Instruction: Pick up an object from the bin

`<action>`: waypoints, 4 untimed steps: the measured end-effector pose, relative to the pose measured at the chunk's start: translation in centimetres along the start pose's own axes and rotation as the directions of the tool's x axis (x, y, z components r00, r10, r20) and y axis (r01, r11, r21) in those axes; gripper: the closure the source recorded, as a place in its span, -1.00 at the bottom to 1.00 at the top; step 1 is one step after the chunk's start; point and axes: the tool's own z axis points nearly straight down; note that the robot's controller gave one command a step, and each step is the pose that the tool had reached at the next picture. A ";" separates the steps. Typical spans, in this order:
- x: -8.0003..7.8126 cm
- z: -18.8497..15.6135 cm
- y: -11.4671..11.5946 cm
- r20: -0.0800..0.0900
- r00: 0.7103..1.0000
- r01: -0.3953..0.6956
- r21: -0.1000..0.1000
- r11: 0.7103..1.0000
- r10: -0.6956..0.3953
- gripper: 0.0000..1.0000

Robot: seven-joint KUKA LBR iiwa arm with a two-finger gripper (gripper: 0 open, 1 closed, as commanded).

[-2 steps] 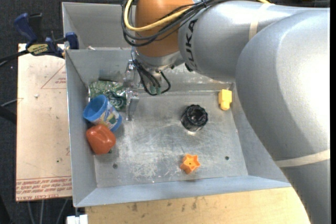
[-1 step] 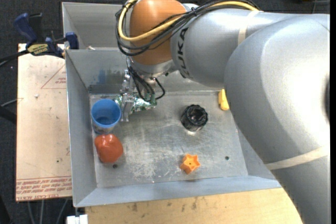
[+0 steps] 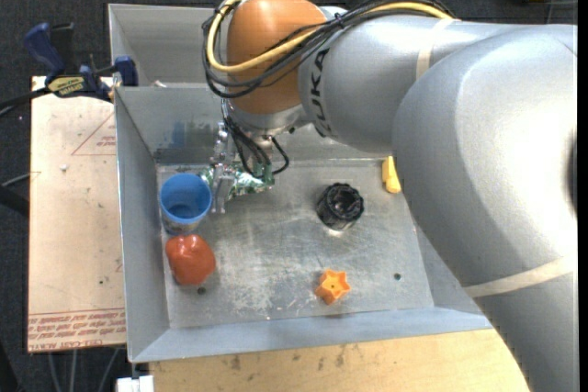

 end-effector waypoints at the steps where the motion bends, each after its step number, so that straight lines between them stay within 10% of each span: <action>1: 0.0 1.7 -1.8 0.004 0.997 -0.075 -0.004 0.997 0.075 1.00; 3: -0.6 2.1 -1.7 0.022 0.994 -0.110 -0.010 0.994 0.111 1.00; 4: 0.4 -1.6 -1.6 -0.006 0.995 -0.103 0.003 0.995 0.103 1.00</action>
Offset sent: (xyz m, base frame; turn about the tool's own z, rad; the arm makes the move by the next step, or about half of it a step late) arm 0.0001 0.0201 -0.0490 0.0627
